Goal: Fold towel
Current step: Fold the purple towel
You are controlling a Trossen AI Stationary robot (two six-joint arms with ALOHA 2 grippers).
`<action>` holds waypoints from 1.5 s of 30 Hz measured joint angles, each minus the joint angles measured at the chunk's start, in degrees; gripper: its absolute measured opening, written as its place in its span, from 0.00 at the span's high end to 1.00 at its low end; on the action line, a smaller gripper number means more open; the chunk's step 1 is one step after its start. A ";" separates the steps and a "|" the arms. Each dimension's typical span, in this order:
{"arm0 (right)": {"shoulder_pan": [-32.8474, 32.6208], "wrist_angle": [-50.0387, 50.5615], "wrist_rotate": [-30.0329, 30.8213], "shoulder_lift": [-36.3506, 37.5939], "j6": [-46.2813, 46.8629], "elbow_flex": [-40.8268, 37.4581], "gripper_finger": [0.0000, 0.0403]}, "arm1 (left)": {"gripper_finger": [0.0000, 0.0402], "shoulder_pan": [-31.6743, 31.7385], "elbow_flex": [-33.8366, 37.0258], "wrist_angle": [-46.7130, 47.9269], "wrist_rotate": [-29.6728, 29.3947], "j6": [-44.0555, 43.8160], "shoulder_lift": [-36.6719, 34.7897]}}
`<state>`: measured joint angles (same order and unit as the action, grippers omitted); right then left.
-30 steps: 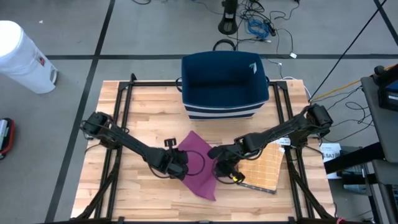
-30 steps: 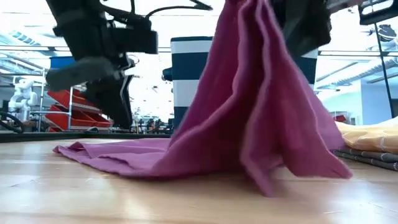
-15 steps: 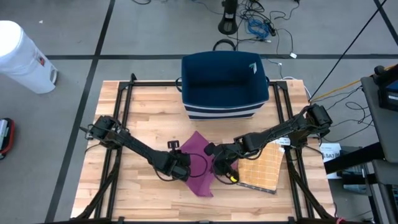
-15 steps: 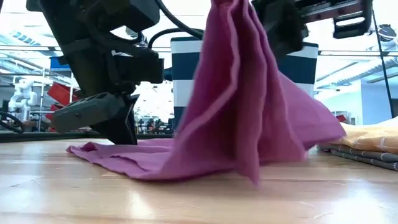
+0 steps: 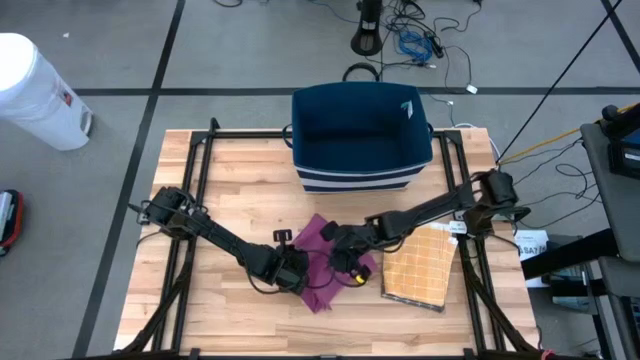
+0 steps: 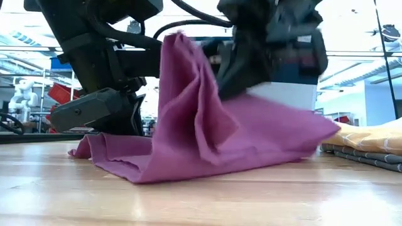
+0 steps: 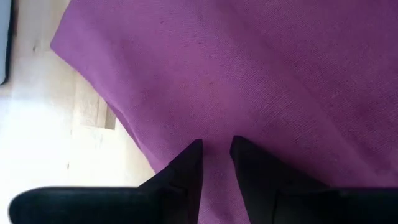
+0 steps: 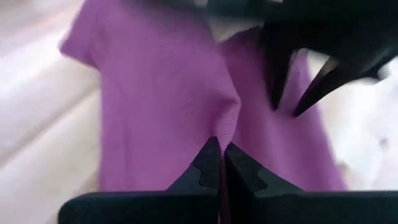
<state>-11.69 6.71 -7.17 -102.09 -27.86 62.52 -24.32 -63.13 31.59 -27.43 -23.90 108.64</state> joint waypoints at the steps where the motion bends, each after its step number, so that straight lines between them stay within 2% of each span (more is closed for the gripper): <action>1: 0.24 -0.33 -0.06 -1.19 -0.31 0.00 1.00 | 0.75 -0.03 0.00 0.00 0.03 0.02 0.00; 7: 1.10 -3.96 -0.23 -5.65 -1.40 0.00 1.00 | 0.75 -0.45 0.02 0.17 -0.05 0.17 0.00; 15: 1.12 -6.59 -0.38 -6.37 -4.05 0.00 0.97 | 0.75 -0.59 0.02 0.68 -0.04 0.51 0.00; 19: 1.08 -7.21 0.18 -6.37 -3.99 0.00 0.88 | 0.75 -0.61 0.02 0.76 -0.06 0.51 0.00; 26: 1.06 -6.78 7.21 -6.34 -2.20 0.00 0.65 | 0.75 -0.92 0.02 3.03 -0.32 0.44 -0.01; 31: 1.10 -2.26 9.13 -4.90 0.05 0.00 0.56 | 0.75 -1.39 0.08 6.53 -0.03 0.25 -1.41; 34: 1.10 -1.24 8.62 -3.89 2.19 -0.04 0.54 | 0.75 -1.52 0.09 7.23 -1.07 0.21 -3.41; 38: 1.10 -0.62 4.44 -3.66 4.98 -0.04 0.55 | 0.75 -1.63 0.09 6.62 -3.76 -0.26 -5.89; 45: 0.99 1.30 4.14 -3.66 9.21 -0.04 0.57 | 0.75 -1.63 0.08 9.68 -5.01 -7.70 -7.26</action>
<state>-10.70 8.01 -3.03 -105.75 -18.65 62.48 -25.96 -63.05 41.27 -32.44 -31.60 101.38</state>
